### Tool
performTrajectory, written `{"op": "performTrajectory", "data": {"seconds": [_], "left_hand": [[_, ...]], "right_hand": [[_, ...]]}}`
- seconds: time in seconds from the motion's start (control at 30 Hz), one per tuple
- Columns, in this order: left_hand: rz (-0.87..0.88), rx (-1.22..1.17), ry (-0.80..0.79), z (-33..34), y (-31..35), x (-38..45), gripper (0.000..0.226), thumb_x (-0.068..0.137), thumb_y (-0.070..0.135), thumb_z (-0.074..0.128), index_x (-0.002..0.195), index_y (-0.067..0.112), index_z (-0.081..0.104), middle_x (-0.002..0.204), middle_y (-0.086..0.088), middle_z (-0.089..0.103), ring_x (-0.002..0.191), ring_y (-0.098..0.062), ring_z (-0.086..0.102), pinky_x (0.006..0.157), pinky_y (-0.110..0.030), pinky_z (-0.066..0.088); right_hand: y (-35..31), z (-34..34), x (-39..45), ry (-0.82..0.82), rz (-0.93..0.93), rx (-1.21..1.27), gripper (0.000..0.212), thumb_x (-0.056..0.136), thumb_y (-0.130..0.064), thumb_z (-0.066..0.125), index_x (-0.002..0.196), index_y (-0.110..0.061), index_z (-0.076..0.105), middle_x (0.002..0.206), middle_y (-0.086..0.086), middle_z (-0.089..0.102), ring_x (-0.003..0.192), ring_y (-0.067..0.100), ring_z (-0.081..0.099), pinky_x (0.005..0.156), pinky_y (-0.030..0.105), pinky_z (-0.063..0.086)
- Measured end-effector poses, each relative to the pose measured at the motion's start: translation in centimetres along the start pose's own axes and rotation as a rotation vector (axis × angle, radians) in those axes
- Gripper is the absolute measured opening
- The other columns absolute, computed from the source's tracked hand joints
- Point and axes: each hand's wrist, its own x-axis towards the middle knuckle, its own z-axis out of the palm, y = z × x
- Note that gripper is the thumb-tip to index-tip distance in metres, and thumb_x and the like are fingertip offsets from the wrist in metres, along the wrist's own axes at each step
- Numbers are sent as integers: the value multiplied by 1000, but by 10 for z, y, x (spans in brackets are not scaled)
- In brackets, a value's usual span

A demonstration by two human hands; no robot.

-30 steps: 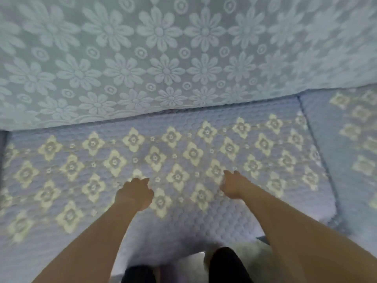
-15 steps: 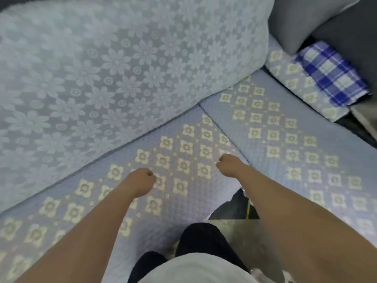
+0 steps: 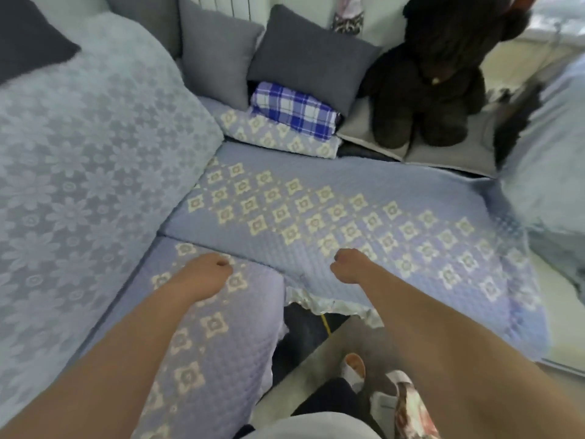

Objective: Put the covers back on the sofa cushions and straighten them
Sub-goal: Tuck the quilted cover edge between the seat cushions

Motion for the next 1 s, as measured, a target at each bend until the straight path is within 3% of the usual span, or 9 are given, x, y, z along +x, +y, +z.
{"op": "performTrajectory", "data": {"seconds": [0.1,0.17,0.23,0.3,0.43,0.53,0.7,0.87,1.0], "left_hand": [[24,21,-25,23,52,40,26,104,30,44,103,10,61,105,-11,61,86,-23,54,71,-33,40],[48,12,-33,38,92,67,26,104,25,44,102,7,62,104,-11,61,84,-24,53,74,-34,40],[44,12,-75,54,134,90,20,104,25,43,102,12,58,102,-7,56,77,-18,47,71,-31,36],[29,-10,-117,68,176,110,15,104,23,43,95,15,53,95,-5,50,70,-13,40,68,-30,33],[51,-96,-178,95,245,147,34,103,22,45,73,30,33,73,8,30,60,-8,27,55,-25,25],[50,-79,-229,118,267,174,33,102,20,45,72,28,34,72,7,30,60,-11,27,55,-28,24],[-56,70,-347,164,273,224,26,99,18,45,75,17,38,77,-8,40,69,-20,36,62,-32,28],[79,207,-454,209,339,290,25,100,17,45,76,15,39,70,-4,39,60,-18,33,59,-30,25],[193,377,-505,241,407,304,30,98,15,46,69,16,40,66,-4,39,59,-18,35,59,-32,24]], "right_hand": [[75,-29,16,-19,46,-70,33,103,-23,35,118,-5,58,120,12,60,99,28,59,79,33,47],[131,-56,27,-7,104,-108,24,102,-18,36,100,-5,56,102,10,57,90,28,57,76,33,44],[187,-88,30,14,211,-77,23,100,-15,38,102,-5,59,92,7,51,92,29,53,78,34,42],[237,-119,32,18,306,-62,29,100,-10,37,117,-3,59,101,10,47,100,31,47,85,37,38],[319,-150,58,125,408,34,16,99,-18,42,94,-8,53,106,9,57,84,24,52,72,30,42],[352,-143,81,132,415,103,17,97,-20,43,92,-7,53,106,15,59,79,24,52,64,29,40],[376,-98,104,-26,474,190,34,99,-23,42,125,-4,52,128,21,51,102,33,56,84,35,46],[423,-87,106,42,599,374,36,99,-24,43,129,-7,49,134,17,47,114,33,53,90,34,44],[487,-70,84,64,755,496,32,95,-22,44,122,-7,55,126,16,58,104,29,57,85,33,48]]}}
